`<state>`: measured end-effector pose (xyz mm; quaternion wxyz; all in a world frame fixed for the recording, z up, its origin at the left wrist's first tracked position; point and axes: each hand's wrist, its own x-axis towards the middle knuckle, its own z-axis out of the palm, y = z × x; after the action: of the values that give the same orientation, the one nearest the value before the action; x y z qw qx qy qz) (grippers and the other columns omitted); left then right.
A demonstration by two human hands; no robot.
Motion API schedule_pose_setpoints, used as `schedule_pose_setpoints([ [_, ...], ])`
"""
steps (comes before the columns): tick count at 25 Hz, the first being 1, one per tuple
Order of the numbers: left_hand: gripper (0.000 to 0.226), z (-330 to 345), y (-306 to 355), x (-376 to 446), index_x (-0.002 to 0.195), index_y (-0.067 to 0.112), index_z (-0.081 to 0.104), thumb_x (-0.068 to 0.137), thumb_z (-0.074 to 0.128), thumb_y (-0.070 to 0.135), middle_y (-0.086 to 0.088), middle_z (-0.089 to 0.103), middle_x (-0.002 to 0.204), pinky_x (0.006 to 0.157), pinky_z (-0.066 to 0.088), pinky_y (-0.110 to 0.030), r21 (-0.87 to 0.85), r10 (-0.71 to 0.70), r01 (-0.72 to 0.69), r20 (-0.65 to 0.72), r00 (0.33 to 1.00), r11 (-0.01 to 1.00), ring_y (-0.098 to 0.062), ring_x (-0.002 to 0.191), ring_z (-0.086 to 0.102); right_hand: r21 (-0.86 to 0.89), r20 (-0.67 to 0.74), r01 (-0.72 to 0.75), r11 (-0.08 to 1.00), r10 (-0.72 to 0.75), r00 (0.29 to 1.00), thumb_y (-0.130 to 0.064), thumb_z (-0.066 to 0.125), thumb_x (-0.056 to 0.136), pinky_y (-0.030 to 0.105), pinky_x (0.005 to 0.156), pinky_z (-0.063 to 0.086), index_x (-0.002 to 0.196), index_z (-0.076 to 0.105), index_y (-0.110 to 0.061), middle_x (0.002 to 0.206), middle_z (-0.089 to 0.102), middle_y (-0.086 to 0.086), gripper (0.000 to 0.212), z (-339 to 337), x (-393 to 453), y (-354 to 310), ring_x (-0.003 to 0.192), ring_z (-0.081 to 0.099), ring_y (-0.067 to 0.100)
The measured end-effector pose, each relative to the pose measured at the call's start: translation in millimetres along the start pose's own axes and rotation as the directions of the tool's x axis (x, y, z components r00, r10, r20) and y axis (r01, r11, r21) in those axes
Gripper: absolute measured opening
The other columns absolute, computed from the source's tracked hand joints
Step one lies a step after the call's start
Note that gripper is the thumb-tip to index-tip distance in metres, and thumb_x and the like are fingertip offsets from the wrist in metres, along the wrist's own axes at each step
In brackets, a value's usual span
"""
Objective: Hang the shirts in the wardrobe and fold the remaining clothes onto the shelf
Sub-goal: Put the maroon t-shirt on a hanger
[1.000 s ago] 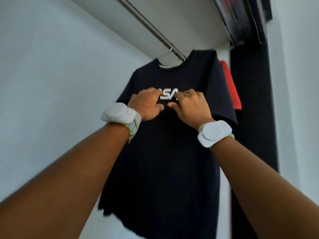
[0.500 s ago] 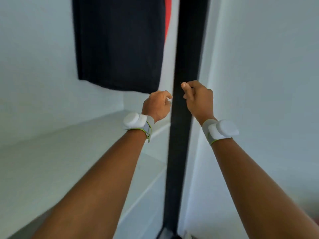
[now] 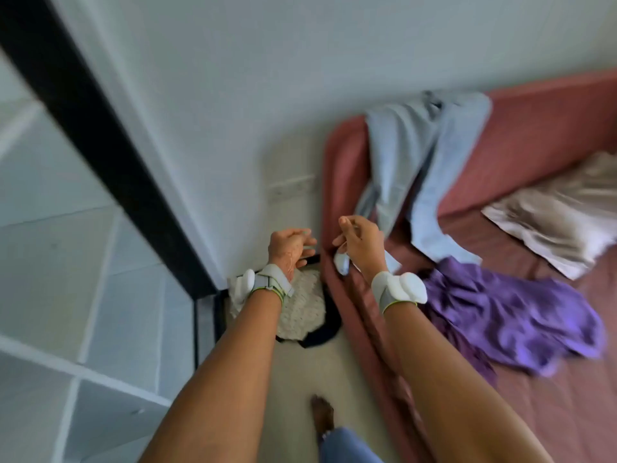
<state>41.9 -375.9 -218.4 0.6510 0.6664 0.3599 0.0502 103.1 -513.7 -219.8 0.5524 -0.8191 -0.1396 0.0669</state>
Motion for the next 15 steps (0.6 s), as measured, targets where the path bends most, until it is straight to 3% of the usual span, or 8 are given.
schedule_pose_setpoints([
  [3,0.007,86,-70,-31,0.091,0.021,0.066,0.090,0.059,0.020,0.004,0.070,0.075,0.051,0.040,-0.020,0.197,-0.140,0.108,0.155,0.978,0.974,-0.009,0.055,0.061,-0.010,-0.206,-0.287,0.958,0.279,0.938,-0.037,0.052,0.096,0.029,0.065,0.051,0.083,0.065,-0.018,0.069,0.072,0.005,0.026,-72,-67,104,0.063,0.065,0.018],
  [7,0.011,166,-127,-54,0.087,0.021,0.067,0.089,0.058,0.015,0.002,0.070,0.071,0.037,0.036,-0.013,0.373,-0.171,0.062,0.268,0.948,0.926,-0.009,0.051,0.059,0.071,-0.314,-0.531,0.844,0.524,0.791,-0.029,0.053,0.097,0.031,0.058,0.054,0.079,0.062,-0.018,0.057,0.067,0.000,0.024,-134,-137,187,0.048,0.059,0.013],
  [9,0.012,216,-147,-65,0.088,0.016,0.069,0.089,0.058,0.011,-0.002,0.069,0.069,0.035,0.038,-0.013,0.445,-0.173,0.002,0.345,0.922,0.896,-0.012,0.051,0.059,0.106,-0.360,-0.641,0.760,0.630,0.688,-0.029,0.055,0.096,0.036,0.063,0.058,0.078,0.063,-0.018,0.059,0.068,0.001,0.022,-169,-166,231,0.055,0.064,0.019],
  [12,0.017,274,-177,-59,0.077,0.018,0.070,0.086,0.060,0.007,-0.002,0.067,0.062,0.056,0.058,-0.028,0.545,-0.205,-0.059,0.410,0.889,0.836,-0.018,0.054,0.061,0.125,-0.362,-0.763,0.635,0.745,0.560,-0.030,0.057,0.092,0.046,0.072,0.058,0.064,0.059,-0.018,0.055,0.068,-0.002,0.030,-204,-188,295,0.068,0.068,0.029],
  [15,0.015,320,-215,-25,0.067,0.027,0.067,0.076,0.065,0.016,-0.005,0.072,0.072,0.076,0.060,-0.041,0.658,-0.257,-0.082,0.402,0.879,0.748,-0.026,0.074,0.070,0.135,-0.316,-0.831,0.540,0.818,0.480,-0.028,0.060,0.089,0.050,0.074,0.057,0.067,0.058,-0.016,0.058,0.068,-0.001,0.026,-222,-184,345,0.073,0.069,0.034],
])
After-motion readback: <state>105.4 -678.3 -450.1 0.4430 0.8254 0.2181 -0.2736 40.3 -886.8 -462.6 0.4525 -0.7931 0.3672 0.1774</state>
